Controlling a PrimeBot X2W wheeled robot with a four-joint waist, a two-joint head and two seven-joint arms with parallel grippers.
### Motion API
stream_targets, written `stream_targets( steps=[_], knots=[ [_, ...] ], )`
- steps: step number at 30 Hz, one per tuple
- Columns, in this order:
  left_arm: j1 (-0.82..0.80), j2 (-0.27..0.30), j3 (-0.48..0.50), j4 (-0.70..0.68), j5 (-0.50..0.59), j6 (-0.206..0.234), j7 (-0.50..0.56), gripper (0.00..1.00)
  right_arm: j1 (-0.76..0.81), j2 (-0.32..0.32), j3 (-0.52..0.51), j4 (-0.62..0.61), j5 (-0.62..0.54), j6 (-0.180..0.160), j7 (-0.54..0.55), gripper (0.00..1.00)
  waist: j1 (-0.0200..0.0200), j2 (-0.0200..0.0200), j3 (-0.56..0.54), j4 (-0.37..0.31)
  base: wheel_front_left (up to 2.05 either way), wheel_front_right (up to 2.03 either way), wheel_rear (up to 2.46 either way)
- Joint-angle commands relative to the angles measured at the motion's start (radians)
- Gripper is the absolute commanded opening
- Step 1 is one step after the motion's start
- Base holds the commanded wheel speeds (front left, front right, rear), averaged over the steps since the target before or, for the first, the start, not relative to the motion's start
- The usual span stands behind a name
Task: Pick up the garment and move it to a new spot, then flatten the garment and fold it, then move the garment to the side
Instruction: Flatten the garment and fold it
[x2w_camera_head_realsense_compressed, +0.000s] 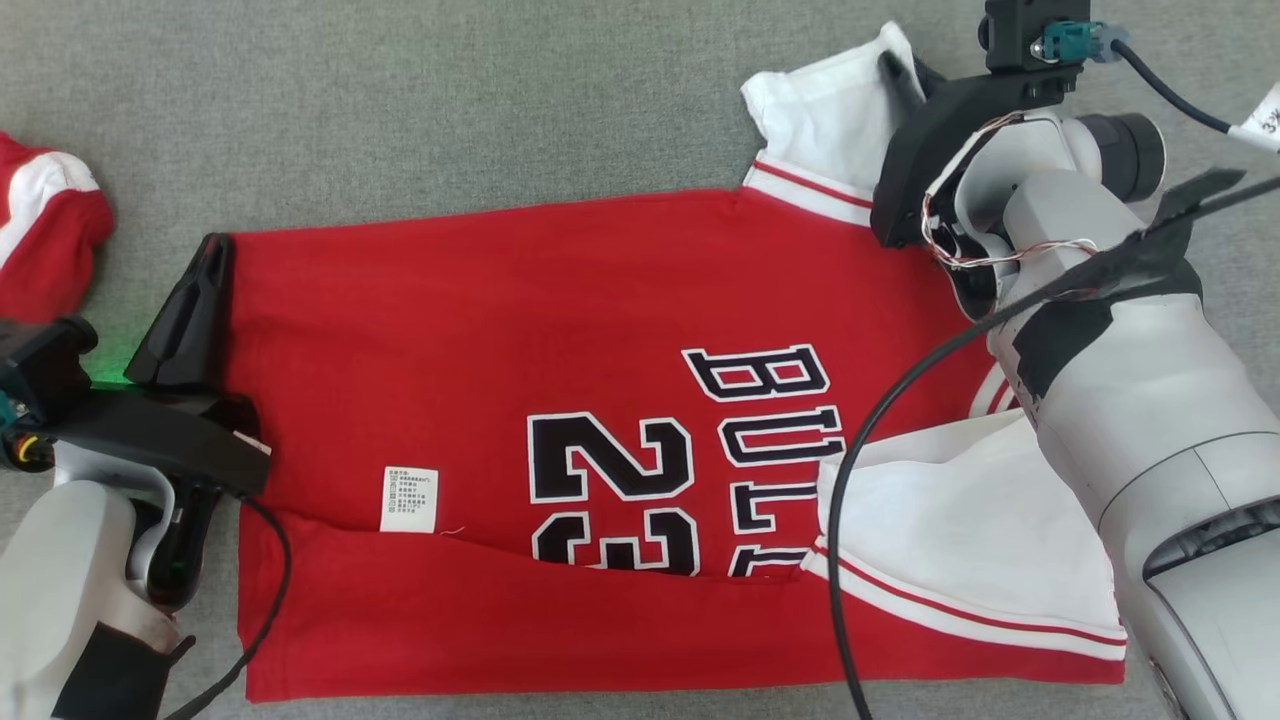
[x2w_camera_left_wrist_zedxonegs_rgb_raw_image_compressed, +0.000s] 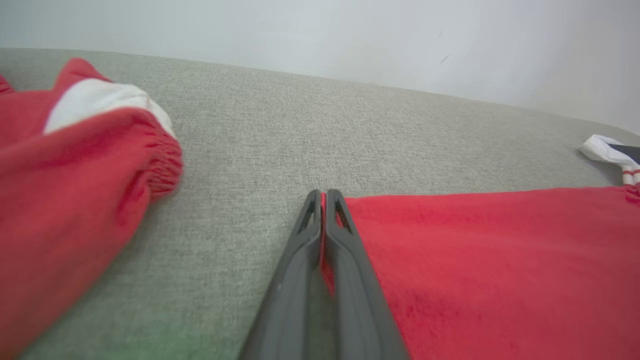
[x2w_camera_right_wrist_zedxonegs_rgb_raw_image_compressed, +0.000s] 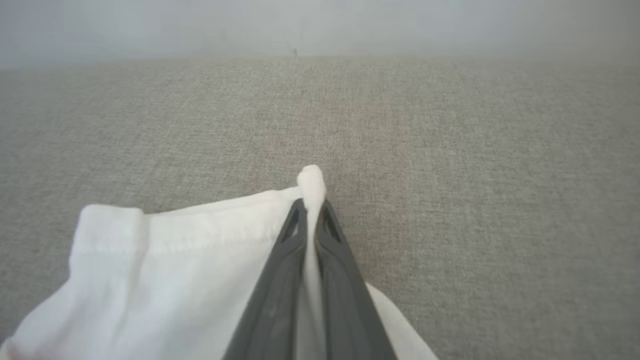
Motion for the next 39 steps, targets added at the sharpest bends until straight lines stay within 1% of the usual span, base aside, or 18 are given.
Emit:
stream_targets(
  steps=[1, 10, 16, 20, 25, 32, 35, 36, 39],
  knots=[
    [0.003, 0.003, -0.001, 0.022, 0.003, -0.001, -0.006, 0.00, 0.000, 0.001, 0.007, 0.010, -0.005, -0.001, -0.020, 0.00, 0.0001, 0.0000, 0.002, 0.001, 0.00, 0.00, 0.00],
    [0.048, 0.021, 0.025, 0.051, -0.014, 0.004, -0.033, 0.00, 0.024, 0.010, 0.038, -0.002, 0.002, -0.001, -0.140, 0.00, 0.0001, 0.0000, -0.057, -0.024, 0.00, 0.00, 0.00],
    [0.078, 0.017, 0.033, 0.038, -0.017, 0.011, -0.043, 0.00, 0.097, -0.014, 0.073, -0.079, 0.035, -0.001, -0.193, 0.00, 0.0001, 0.0000, -0.103, -0.039, 0.00, 0.00, 0.00],
    [0.108, 0.025, 0.041, 0.031, -0.024, 0.019, -0.044, 0.00, 0.170, -0.037, 0.096, -0.173, 0.064, -0.001, -0.201, 0.00, 0.0001, 0.0000, -0.128, -0.057, 0.00, 0.00, 0.00],
    [0.142, 0.032, 0.049, 0.017, -0.029, 0.030, -0.045, 0.00, 0.290, -0.100, 0.075, -0.372, 0.086, -0.001, -0.200, 0.00, 0.0001, 0.0000, -0.161, -0.077, 0.00, 0.00, 0.00],
    [0.201, 0.033, 0.054, -0.008, -0.040, 0.047, -0.046, 0.00, 0.500, -0.158, 0.054, -0.625, 0.105, -0.001, -0.200, 0.00, 0.0001, 0.0000, -0.206, -0.100, 0.00, 0.00, 0.00],
    [0.225, 0.034, 0.055, -0.021, -0.042, 0.054, -0.047, 0.00, 0.576, -0.181, 0.043, -0.711, 0.107, -0.001, -0.200, 0.00, 0.0001, 0.0000, -0.216, -0.107, 0.00, 0.00, 0.00],
    [0.225, 0.034, 0.055, -0.021, -0.042, 0.054, -0.047, 0.00, 0.576, -0.181, 0.043, -0.711, 0.107, -0.001, -0.200, 0.00, 0.0001, 0.0000, -0.216, -0.107, 0.00, 0.00, 0.00],
    [0.245, 0.032, 0.057, -0.033, -0.046, 0.060, -0.049, 0.00, 0.648, -0.195, 0.031, -0.784, 0.096, -0.001, -0.200, 0.00, 0.0001, 0.0000, -0.227, -0.111, 0.00, 0.00, 0.00]
  ],
)
